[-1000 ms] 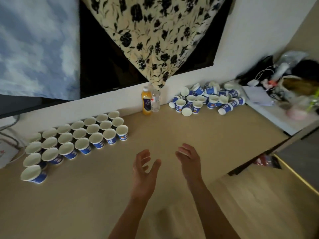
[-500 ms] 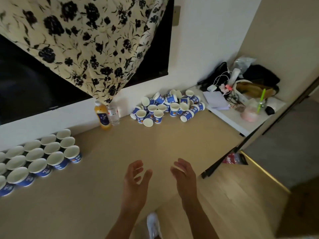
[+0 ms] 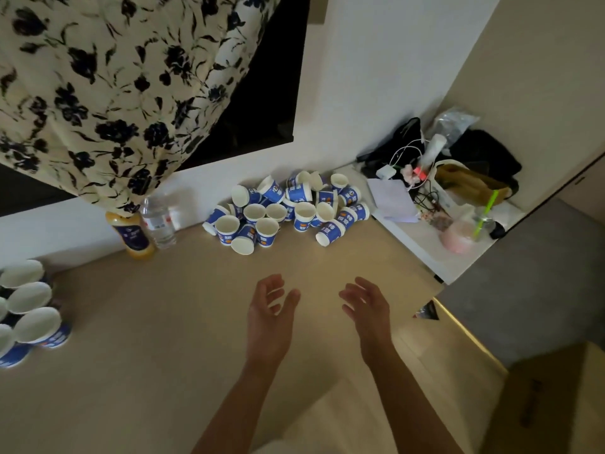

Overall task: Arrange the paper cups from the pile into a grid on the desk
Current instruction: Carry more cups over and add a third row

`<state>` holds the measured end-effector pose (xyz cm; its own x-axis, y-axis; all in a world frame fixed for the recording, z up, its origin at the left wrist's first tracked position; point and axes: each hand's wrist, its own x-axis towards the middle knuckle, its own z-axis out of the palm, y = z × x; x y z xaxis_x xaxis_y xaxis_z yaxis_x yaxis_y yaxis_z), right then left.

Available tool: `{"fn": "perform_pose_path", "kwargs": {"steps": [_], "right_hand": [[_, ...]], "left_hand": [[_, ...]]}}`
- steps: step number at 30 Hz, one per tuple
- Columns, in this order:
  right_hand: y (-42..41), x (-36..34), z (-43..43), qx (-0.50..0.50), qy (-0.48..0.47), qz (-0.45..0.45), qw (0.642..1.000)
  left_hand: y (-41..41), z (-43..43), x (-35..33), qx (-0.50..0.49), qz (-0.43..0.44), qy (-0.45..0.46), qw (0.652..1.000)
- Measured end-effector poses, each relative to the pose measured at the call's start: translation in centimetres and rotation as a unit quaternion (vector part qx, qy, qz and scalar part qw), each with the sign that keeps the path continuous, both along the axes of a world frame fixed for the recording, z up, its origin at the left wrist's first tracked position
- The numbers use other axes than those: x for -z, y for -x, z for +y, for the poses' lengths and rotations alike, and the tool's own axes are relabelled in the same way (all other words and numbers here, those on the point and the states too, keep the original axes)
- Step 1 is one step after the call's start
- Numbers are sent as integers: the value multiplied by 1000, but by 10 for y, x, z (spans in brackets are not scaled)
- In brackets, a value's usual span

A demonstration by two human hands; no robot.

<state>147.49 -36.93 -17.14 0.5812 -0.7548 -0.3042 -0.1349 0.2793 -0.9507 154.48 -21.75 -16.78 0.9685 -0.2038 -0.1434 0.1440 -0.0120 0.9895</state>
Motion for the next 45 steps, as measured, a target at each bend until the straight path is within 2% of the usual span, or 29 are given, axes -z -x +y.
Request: {"fn": "perform_pose_path", "kwargs": {"steps": [9,12,14,17,23,28,33,38,40,45], "right_hand": [[-71,38,-65,-1,-116,30,993],[-102,57,-104,-37,-212,28,976],[-124,69,-131,-88,-234,68,966],[-151,81,-160,-99,-168,118,974],[-199,107,-206,-122,-125,160,972],[-222,141,-238,-188,-15,188,964],[-239,183,-257,-237,100,261,931],[-229,161,-256,-261,159,265,914],[-220,158,-259,-272,169,259,911],[-190,132,-269,-328,107,197,918]], "left_hand": [[-20,-37,8,-43,13,-44,998],[-30,-60,5,-75,15,-57,995],[-36,-78,4,-100,14,-63,993],[-42,-105,3,-120,23,-76,990],[-46,-151,12,-150,30,-110,982],[-46,-174,16,-168,44,-136,975],[-49,-191,17,-177,53,-152,971],[-49,-206,19,-165,71,-172,969],[-49,-212,22,-153,77,-186,968],[-52,-222,29,-100,69,-256,959]]}}
